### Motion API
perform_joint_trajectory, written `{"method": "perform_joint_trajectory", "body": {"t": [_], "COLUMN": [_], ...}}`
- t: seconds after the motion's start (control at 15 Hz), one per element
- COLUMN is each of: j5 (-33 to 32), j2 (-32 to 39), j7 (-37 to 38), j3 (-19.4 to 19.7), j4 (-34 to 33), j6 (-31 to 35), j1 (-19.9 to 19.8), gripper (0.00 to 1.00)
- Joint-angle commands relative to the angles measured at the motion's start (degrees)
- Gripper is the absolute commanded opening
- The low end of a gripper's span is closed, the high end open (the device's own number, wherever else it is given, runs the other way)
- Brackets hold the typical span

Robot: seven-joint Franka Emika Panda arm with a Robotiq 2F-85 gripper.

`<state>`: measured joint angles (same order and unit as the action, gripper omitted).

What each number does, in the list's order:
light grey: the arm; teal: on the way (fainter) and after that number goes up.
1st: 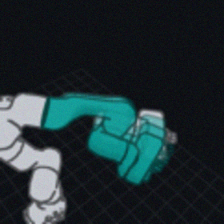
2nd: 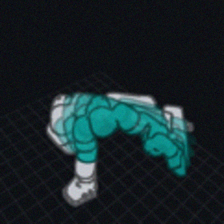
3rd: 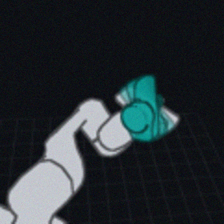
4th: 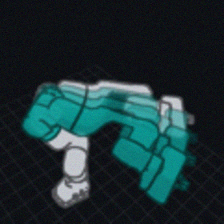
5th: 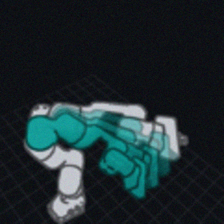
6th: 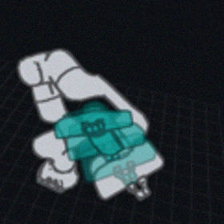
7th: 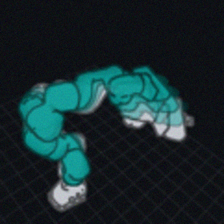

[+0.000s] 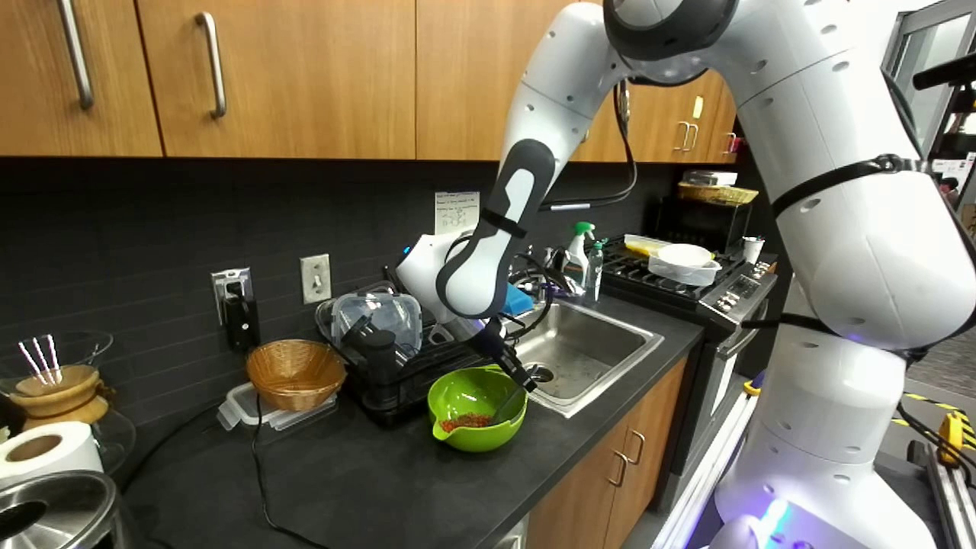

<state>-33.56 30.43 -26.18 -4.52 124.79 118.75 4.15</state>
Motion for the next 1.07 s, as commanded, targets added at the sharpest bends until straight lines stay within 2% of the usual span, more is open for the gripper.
{"method": "perform_joint_trajectory", "body": {"t": [0.0,1.0], "j5": [-0.48,-0.39], "j2": [-2.00,-2.99], "j7": [0.56,0.60], "j3": [-0.57,-0.28], "j4": [-0.12,-0.30], "j6": [0.23,2.85], "j1": [0.46,-0.18], "gripper": [0.05,0.05]}}
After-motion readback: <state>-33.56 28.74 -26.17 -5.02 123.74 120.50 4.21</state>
